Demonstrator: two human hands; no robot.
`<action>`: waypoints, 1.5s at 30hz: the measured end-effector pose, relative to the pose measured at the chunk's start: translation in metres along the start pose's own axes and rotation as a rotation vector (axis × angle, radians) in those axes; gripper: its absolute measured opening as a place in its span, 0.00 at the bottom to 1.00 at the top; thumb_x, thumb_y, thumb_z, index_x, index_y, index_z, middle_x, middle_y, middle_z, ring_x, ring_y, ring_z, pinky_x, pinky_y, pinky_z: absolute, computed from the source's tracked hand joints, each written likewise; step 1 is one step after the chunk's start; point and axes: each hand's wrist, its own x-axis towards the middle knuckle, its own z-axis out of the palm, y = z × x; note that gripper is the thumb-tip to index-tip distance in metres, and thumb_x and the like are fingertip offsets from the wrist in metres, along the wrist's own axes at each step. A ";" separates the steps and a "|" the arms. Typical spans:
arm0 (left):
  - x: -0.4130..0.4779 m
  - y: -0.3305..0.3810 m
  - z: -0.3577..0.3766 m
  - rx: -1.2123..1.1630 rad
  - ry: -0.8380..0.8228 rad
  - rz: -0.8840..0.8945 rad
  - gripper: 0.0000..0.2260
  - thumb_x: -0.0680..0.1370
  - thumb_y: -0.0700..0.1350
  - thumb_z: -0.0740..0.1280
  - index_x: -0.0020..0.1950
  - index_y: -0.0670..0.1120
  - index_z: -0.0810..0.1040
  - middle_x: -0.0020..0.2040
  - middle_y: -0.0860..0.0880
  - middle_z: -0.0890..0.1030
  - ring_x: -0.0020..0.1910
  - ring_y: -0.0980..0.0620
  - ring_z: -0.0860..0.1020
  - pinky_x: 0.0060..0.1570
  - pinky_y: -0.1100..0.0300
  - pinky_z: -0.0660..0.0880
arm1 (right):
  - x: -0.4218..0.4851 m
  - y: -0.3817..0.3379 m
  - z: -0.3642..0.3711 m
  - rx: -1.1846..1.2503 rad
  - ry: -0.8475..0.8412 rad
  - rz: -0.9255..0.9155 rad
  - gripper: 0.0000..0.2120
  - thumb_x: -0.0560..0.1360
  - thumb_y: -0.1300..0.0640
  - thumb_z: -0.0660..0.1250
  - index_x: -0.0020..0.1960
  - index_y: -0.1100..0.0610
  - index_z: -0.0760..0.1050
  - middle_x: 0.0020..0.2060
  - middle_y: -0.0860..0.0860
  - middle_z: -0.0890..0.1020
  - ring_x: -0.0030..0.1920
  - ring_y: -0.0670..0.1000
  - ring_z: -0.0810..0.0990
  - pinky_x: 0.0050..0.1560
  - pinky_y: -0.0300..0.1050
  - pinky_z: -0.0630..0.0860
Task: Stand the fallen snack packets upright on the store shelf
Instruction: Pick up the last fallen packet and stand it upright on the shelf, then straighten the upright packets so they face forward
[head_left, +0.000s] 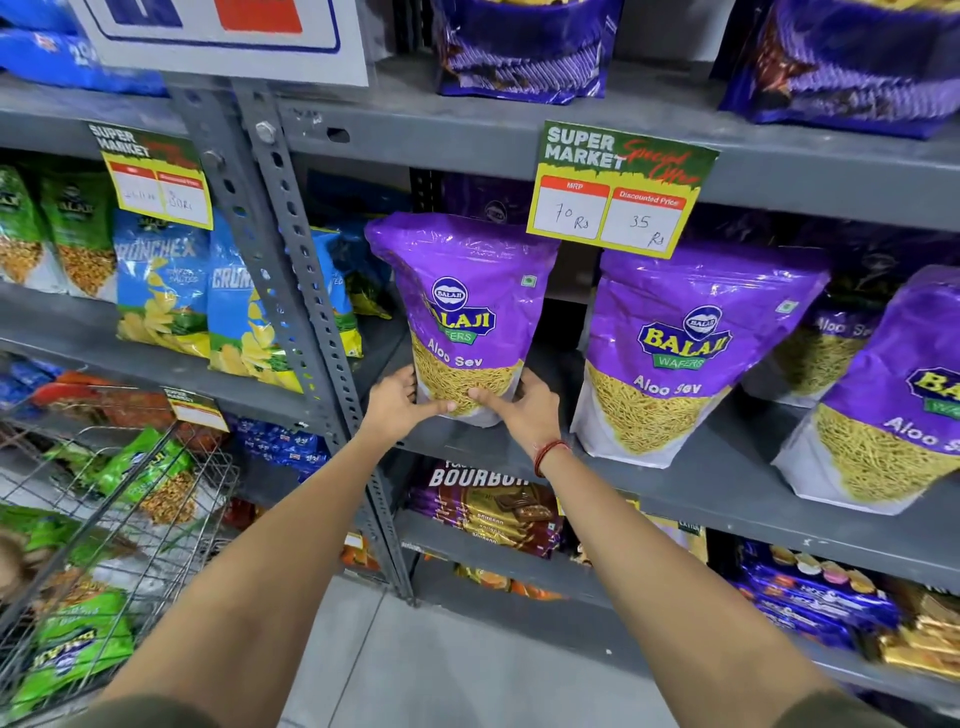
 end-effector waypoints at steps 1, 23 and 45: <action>-0.001 -0.001 0.000 0.002 0.005 0.001 0.27 0.66 0.39 0.77 0.63 0.38 0.73 0.58 0.43 0.80 0.54 0.53 0.76 0.41 0.83 0.68 | -0.001 -0.001 -0.001 0.001 -0.004 0.002 0.26 0.65 0.47 0.76 0.59 0.58 0.76 0.53 0.54 0.84 0.53 0.49 0.82 0.55 0.46 0.79; -0.023 -0.022 0.024 0.052 0.226 0.012 0.27 0.67 0.49 0.76 0.62 0.41 0.73 0.56 0.47 0.76 0.53 0.52 0.75 0.54 0.58 0.71 | -0.022 0.021 0.002 0.003 -0.010 0.085 0.19 0.70 0.53 0.73 0.55 0.63 0.75 0.49 0.54 0.83 0.51 0.51 0.81 0.58 0.51 0.78; -0.049 0.060 0.186 0.000 -0.027 0.195 0.30 0.70 0.46 0.74 0.69 0.40 0.68 0.64 0.41 0.77 0.62 0.44 0.75 0.60 0.52 0.73 | -0.059 0.058 -0.178 0.079 0.257 0.135 0.30 0.68 0.46 0.74 0.66 0.53 0.69 0.59 0.47 0.79 0.63 0.49 0.76 0.58 0.35 0.73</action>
